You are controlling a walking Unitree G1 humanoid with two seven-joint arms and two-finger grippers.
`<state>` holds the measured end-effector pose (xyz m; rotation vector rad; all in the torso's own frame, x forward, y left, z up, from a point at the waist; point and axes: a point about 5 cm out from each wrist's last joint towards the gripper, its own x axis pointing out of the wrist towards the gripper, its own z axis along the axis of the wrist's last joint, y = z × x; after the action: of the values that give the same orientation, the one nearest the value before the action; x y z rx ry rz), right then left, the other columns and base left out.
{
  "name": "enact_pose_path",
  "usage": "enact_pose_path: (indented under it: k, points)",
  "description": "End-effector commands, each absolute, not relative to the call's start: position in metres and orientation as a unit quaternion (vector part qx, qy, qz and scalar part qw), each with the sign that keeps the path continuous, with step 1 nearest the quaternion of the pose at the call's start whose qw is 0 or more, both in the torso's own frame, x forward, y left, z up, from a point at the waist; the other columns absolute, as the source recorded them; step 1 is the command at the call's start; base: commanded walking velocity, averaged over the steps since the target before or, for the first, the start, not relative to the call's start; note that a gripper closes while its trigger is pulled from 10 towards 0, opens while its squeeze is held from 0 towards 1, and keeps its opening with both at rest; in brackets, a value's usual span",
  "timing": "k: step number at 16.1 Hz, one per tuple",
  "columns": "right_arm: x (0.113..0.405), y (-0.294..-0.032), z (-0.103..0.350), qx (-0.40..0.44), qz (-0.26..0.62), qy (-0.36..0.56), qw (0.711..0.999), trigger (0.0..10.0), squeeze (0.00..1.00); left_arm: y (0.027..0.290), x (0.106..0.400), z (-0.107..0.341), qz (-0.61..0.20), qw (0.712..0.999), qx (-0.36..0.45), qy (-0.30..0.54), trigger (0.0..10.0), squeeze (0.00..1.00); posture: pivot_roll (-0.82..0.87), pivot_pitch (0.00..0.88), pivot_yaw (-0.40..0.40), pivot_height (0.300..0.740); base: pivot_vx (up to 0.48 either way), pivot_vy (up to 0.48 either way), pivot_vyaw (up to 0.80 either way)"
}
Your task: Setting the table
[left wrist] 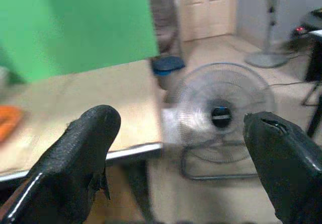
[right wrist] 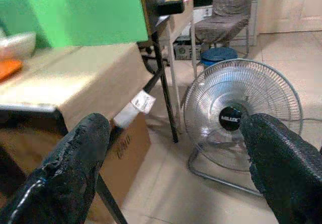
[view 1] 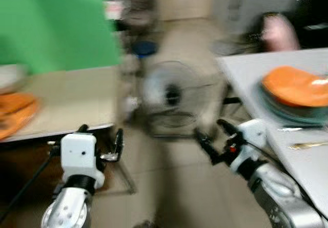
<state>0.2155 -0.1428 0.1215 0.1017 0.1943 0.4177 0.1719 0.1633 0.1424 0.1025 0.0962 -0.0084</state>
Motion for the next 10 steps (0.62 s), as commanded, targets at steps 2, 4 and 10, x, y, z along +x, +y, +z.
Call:
enact_pose_path:
  k: [2, 4, 10]
  points:
    - [0.218, -0.142, 0.123, 0.058, 0.185, 0.092, 0.977, 10.0, 0.25, 0.167, 0.177, 0.147, -0.002, 0.997, 0.061, 0.039, 10.0, 0.00, -0.05, 0.029, 0.063, 0.740, 0.000, 0.309, 0.00]
    - [0.223, -0.144, 0.126, 0.062, 0.161, 0.085, 0.981, 10.0, 0.00, 0.170, 0.182, 0.149, -0.006, 0.997, 0.069, 0.034, 10.0, 0.00, -0.05, 0.027, 0.066, 0.740, 0.000, 0.328, 0.00]
    - [0.227, -0.148, 0.127, 0.074, 0.127, 0.085, 0.985, 10.0, 0.00, 0.172, 0.186, 0.152, -0.010, 0.997, 0.072, 0.027, 10.0, 0.00, -0.06, 0.034, 0.062, 0.740, 0.000, 0.400, -0.38]
